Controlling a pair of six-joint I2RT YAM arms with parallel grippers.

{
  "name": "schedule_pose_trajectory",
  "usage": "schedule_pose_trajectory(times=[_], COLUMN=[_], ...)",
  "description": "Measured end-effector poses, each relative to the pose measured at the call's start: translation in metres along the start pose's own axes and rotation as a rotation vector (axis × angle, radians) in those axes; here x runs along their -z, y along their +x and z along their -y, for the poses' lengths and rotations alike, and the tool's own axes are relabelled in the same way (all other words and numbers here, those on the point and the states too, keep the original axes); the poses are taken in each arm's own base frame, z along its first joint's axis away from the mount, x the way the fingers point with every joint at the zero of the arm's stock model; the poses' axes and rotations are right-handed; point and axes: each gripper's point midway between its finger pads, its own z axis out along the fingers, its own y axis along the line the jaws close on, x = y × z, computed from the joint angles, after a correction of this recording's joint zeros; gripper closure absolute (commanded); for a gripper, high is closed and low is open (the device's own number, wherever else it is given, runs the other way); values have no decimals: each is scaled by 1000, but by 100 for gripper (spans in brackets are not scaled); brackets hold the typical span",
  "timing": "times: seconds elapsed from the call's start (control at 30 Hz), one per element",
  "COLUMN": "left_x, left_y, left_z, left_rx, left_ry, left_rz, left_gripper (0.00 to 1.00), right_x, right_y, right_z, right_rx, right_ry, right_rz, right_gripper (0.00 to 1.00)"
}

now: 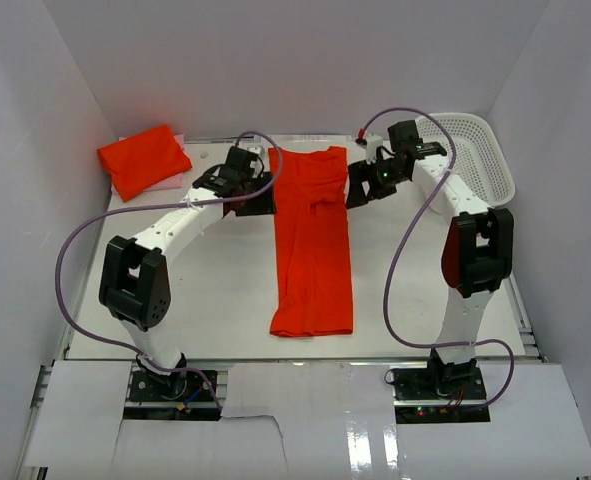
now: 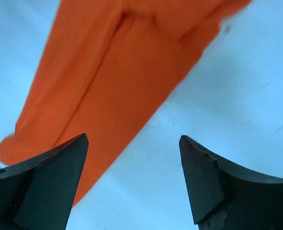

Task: Fold and stack the t-shirts
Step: Rotate the tshirt 90 degrees

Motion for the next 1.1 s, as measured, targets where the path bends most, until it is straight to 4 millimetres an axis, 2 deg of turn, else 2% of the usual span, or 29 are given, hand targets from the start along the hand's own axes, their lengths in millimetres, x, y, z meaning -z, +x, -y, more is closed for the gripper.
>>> schedule_pose_trajectory(times=[0.07, 0.17, 0.23, 0.27, 0.33, 0.5, 0.67, 0.8, 0.97, 1.1], left_x=[-6, -17, -20, -21, -23, -39, -59, -67, -69, -70], left_y=[38, 91, 114, 120, 123, 113, 122, 126, 114, 104], left_z=[1, -6, -14, -16, -19, -19, -23, -25, -19, -14], left_rx=[4, 13, 25, 28, 34, 37, 31, 25, 20, 19], left_ry=[-3, -25, -45, -54, -66, -68, -85, -88, -73, -59], left_rz=[-74, -183, -228, -239, -240, -192, -213, -222, -192, -164], left_gripper=[38, 38, 39, 39, 39, 40, 41, 41, 43, 45], right_x=[-10, -17, -18, -17, -19, -29, -50, -64, -70, -73], right_y=[42, 94, 108, 109, 106, 105, 119, 133, 138, 136], right_z=[-5, -12, -17, -18, -20, -24, -29, -34, -37, -33], right_rx=[-59, -136, -162, -163, -156, -144, -141, -133, -125, -117], right_ry=[-37, -71, -87, -92, -104, -128, -150, -160, -159, -144], right_rz=[-104, -229, -268, -271, -261, -262, -308, -337, -341, -326], right_gripper=[18, 21, 24, 24, 28, 32, 33, 33, 37, 49])
